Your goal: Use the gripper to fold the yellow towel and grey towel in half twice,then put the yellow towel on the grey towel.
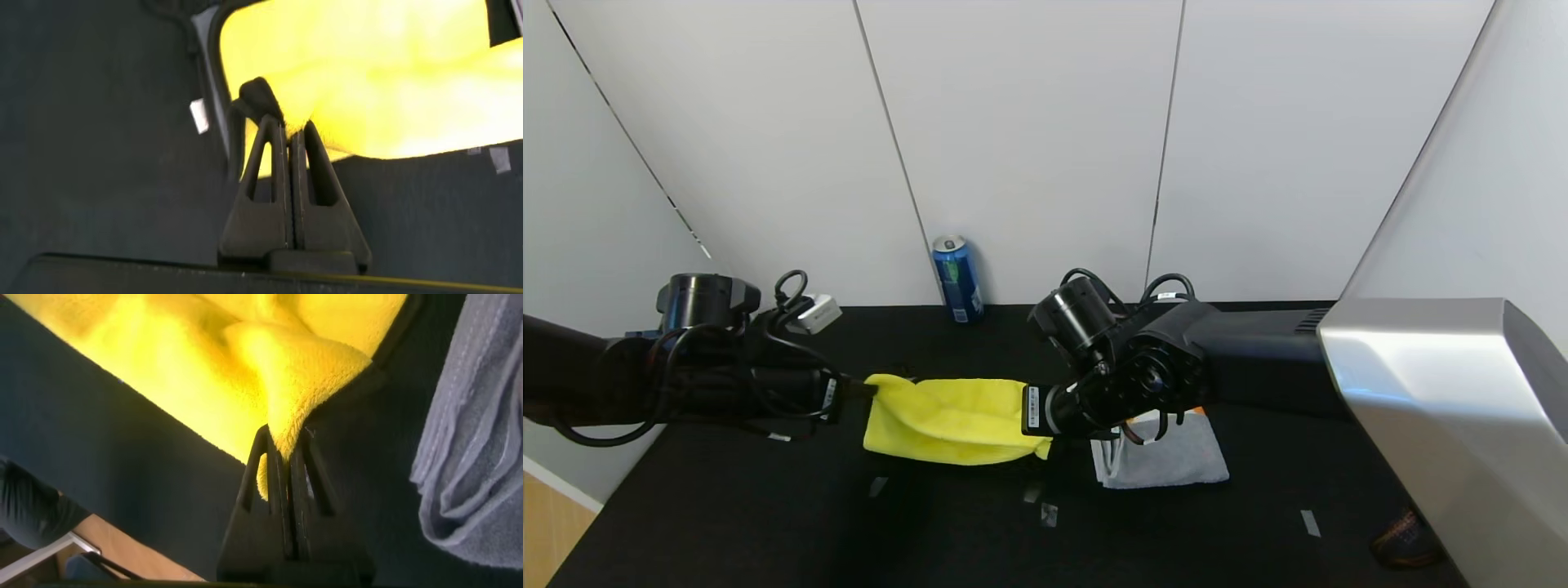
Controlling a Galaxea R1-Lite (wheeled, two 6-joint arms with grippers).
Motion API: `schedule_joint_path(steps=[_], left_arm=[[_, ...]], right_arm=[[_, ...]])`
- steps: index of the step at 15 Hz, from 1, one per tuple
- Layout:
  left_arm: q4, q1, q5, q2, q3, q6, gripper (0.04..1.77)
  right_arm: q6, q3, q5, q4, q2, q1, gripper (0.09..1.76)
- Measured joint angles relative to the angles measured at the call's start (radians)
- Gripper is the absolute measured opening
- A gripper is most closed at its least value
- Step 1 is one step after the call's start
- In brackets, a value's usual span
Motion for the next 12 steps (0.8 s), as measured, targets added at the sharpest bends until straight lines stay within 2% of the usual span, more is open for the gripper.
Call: schedule_joint_path(steps=[5,12], left_arm=[[-0.041,-0.025,0.001,0.099,-0.078,0.001,0.1],[-0.044,-0.016,0.007,0.169,-0.134,-0.002,0.1]], right_arm=[[-0.015,0.0,0.057,-0.058,0.018,-0.029,0.14],[-0.026,-0.002,0.062,-0.105,0.055,-0.055,0.14]])
